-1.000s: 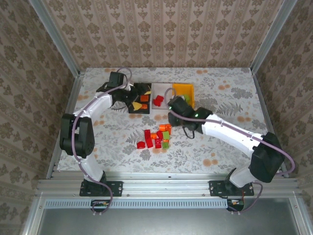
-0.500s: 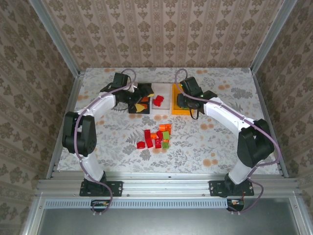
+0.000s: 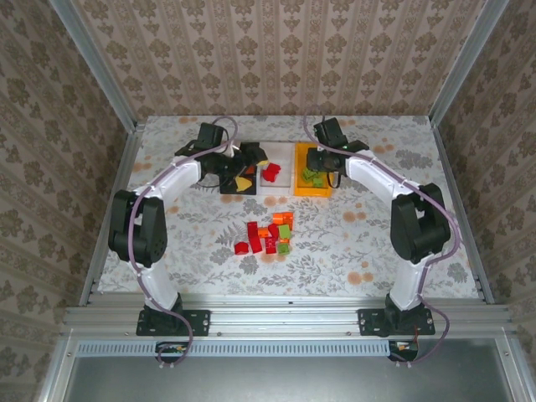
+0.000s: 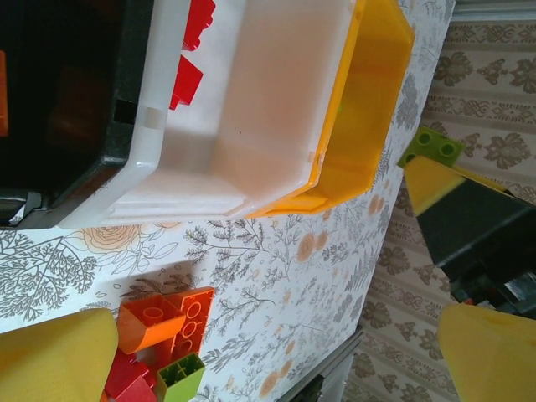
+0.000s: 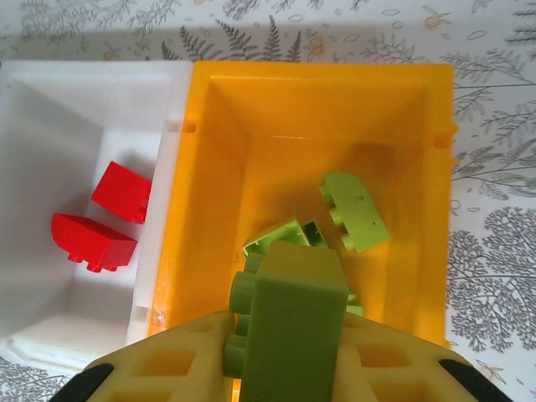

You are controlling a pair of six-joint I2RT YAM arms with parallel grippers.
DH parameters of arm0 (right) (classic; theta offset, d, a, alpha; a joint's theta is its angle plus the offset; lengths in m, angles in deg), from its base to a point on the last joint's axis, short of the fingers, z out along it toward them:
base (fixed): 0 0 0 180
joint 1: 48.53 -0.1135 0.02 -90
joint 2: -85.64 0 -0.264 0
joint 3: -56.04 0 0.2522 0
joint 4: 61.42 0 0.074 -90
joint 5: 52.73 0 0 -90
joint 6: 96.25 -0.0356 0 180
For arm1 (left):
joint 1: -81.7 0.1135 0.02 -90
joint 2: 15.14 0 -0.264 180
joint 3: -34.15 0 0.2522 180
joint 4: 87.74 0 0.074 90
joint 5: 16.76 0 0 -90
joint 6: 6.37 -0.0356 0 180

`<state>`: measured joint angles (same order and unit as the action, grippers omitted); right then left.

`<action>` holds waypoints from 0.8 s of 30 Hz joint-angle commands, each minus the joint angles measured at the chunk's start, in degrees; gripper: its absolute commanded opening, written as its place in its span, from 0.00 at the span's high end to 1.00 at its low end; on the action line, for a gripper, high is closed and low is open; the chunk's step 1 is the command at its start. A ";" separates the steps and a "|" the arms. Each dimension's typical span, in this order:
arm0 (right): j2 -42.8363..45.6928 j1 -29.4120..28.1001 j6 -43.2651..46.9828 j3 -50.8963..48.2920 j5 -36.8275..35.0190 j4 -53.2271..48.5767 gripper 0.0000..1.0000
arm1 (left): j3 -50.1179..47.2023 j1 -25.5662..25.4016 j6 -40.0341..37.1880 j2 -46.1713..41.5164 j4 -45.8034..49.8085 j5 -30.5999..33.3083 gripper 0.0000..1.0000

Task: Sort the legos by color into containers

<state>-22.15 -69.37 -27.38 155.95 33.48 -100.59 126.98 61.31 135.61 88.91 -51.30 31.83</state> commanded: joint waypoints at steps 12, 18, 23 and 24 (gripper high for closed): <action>-8.07 0.43 2.69 6.36 0.21 -3.73 0.55 | 1.24 0.78 -1.71 0.72 1.32 -0.72 0.00; 0.51 -1.54 3.12 2.69 -3.94 -2.60 0.48 | 1.35 1.60 -1.72 0.01 1.41 -0.69 0.00; 12.19 -7.87 1.64 -8.65 -7.87 0.50 0.49 | 1.01 4.23 -1.29 -0.67 1.15 -0.60 0.00; 14.16 -10.06 0.72 -11.39 -8.65 0.62 0.49 | 1.00 5.16 -1.19 -0.82 1.15 -0.60 0.00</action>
<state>-14.06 -74.70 -25.56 149.77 28.19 -100.79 126.98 64.44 135.24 89.06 -50.73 31.81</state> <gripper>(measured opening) 0.510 0.997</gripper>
